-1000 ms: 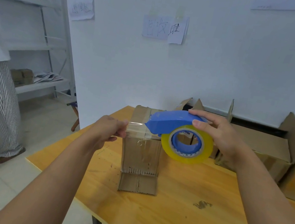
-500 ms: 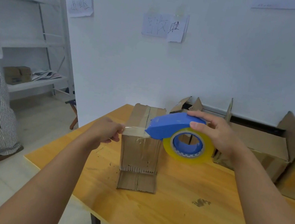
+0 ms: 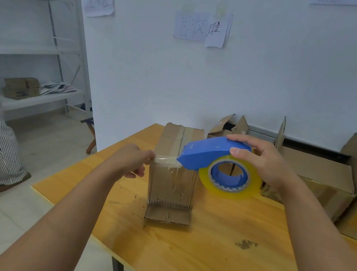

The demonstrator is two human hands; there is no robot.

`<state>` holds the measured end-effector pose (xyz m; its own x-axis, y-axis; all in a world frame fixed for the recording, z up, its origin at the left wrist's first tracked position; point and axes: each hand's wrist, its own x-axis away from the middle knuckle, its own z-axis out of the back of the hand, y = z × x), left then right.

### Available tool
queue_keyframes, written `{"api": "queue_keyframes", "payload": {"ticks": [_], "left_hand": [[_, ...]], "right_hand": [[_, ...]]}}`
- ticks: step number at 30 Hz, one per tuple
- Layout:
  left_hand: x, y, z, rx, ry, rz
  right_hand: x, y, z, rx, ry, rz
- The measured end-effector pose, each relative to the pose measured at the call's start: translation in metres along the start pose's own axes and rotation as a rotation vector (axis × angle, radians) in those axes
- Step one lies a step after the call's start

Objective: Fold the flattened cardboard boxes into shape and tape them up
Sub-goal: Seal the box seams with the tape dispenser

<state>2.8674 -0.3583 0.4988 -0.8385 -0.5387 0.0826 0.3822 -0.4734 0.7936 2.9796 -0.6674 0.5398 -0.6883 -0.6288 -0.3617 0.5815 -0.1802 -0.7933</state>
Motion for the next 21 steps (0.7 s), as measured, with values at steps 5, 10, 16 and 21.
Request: {"api": "queue_keyframes", "payload": {"ticks": [5, 10, 16, 21], "left_hand": [[0.002, 0.0, -0.014, -0.386, 0.258, -0.087], [0.031, -0.011, -0.039, -0.347, 0.533, -0.674], [0.026, -0.02, -0.062, -0.544, 0.472, -0.932], [0.008, -0.029, -0.048, -0.537, 0.498, -0.993]], "right_hand": [[0.001, 0.002, -0.004, -0.03, 0.047, -0.011], [0.002, 0.002, -0.006, -0.068, 0.075, -0.026], [0.001, -0.005, -0.01, -0.066, 0.083, -0.032], [-0.008, -0.014, -0.025, -0.011, 0.047, -0.013]]}}
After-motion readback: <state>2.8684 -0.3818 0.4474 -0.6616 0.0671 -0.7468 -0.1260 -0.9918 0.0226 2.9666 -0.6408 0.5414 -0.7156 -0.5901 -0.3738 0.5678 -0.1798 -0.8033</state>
